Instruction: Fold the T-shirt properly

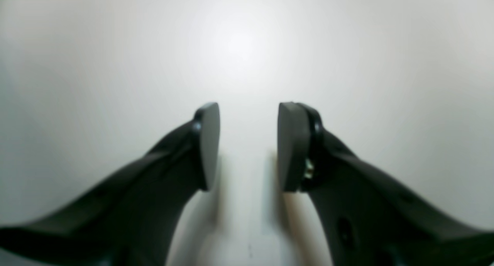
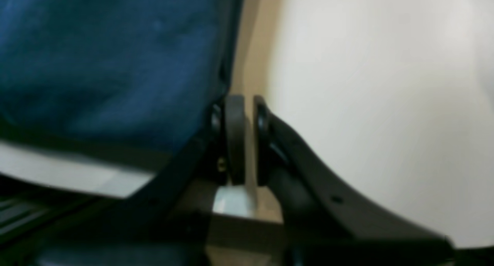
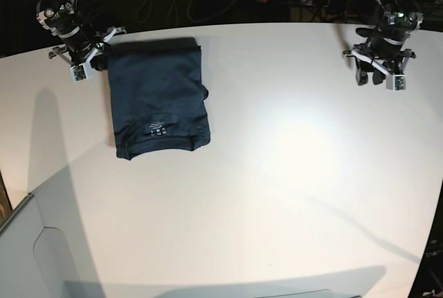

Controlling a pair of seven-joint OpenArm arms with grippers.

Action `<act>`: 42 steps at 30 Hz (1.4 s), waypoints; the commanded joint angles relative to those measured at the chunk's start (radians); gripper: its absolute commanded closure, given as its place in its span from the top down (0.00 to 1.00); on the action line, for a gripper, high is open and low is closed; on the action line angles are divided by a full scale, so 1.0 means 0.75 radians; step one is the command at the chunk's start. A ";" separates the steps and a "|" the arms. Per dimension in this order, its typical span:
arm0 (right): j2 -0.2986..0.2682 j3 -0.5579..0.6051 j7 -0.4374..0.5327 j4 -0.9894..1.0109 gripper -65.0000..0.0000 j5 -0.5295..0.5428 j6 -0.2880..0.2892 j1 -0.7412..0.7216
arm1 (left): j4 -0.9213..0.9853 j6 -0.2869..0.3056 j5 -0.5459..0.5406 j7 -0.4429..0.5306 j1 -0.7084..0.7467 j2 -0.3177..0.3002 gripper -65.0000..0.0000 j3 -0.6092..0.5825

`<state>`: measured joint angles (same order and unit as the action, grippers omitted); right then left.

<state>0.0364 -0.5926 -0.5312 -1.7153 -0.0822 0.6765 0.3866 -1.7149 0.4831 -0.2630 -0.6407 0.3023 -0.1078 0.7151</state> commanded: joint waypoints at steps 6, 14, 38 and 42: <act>-0.009 -0.003 0.026 -0.022 0.02 0.021 0.029 0.005 | -0.026 0.001 -0.017 0.025 0.019 -0.013 0.36 0.009; 0.008 0.024 0.026 -0.040 0.02 0.021 0.029 0.040 | -0.026 0.001 -0.017 0.025 0.021 -0.011 0.36 0.009; 0.002 -0.162 0.018 -0.269 0.02 0.021 0.029 0.359 | -0.329 0.001 -0.019 0.027 0.451 0.094 0.05 0.083; 0.000 -0.154 0.018 -0.263 0.02 0.021 0.029 0.451 | -0.319 0.001 -0.014 0.025 0.533 0.175 0.00 0.152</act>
<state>0.0441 -0.7036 -0.5308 -1.8999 -0.0746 0.6773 0.7124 -1.9400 0.4831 -0.2649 -0.6357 0.6880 0.0277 0.8246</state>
